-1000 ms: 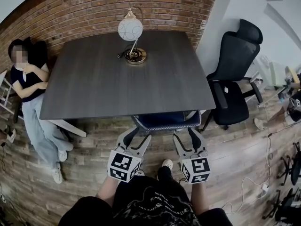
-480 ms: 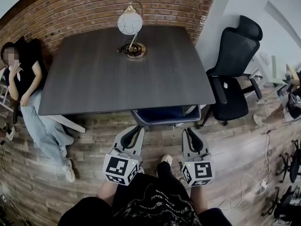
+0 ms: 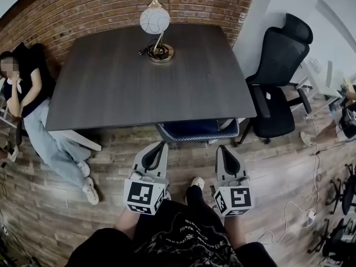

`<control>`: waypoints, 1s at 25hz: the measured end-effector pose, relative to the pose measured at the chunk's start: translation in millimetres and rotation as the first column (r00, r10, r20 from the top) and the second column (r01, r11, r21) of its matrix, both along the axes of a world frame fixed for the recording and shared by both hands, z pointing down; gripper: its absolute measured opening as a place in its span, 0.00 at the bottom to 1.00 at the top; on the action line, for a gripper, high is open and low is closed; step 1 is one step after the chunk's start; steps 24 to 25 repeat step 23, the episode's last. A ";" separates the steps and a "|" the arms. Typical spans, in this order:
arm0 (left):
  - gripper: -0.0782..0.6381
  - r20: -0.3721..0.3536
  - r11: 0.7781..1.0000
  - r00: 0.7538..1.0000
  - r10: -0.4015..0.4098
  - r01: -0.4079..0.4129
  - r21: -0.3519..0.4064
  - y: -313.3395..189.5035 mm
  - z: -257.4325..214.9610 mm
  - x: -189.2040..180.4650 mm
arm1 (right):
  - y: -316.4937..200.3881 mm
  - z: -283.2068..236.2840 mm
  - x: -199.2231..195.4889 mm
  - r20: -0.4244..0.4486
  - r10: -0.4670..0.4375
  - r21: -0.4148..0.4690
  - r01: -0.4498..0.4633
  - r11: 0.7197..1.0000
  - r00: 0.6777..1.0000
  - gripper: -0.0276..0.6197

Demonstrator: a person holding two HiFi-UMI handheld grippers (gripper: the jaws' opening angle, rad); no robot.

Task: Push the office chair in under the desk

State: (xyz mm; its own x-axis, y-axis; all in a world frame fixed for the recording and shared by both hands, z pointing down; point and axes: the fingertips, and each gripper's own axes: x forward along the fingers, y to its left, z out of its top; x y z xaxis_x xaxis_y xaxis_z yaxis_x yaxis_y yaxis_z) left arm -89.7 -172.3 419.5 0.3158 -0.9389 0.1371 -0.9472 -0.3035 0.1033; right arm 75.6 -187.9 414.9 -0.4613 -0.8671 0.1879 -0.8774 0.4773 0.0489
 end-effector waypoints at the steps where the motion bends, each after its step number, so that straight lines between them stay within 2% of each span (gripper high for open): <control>1: 0.12 0.000 1.000 1.000 0.001 -0.001 -0.001 -0.2 0.1 -0.2 | -1.0 -0.4 0.1 -0.003 0.002 0.003 -0.002 1.000 1.000 0.05; 7: 0.12 0.046 0.999 0.999 0.010 -0.012 0.046 3.1 -5.8 5.3 | -0.6 5.1 -2.0 -0.027 0.000 -0.014 -0.001 1.000 1.000 0.05; 25: 0.12 0.022 0.999 0.999 0.040 -0.041 0.020 5.2 2.3 10.9 | 9.6 6.9 -4.6 -0.036 0.006 -0.003 -0.006 1.000 0.999 0.05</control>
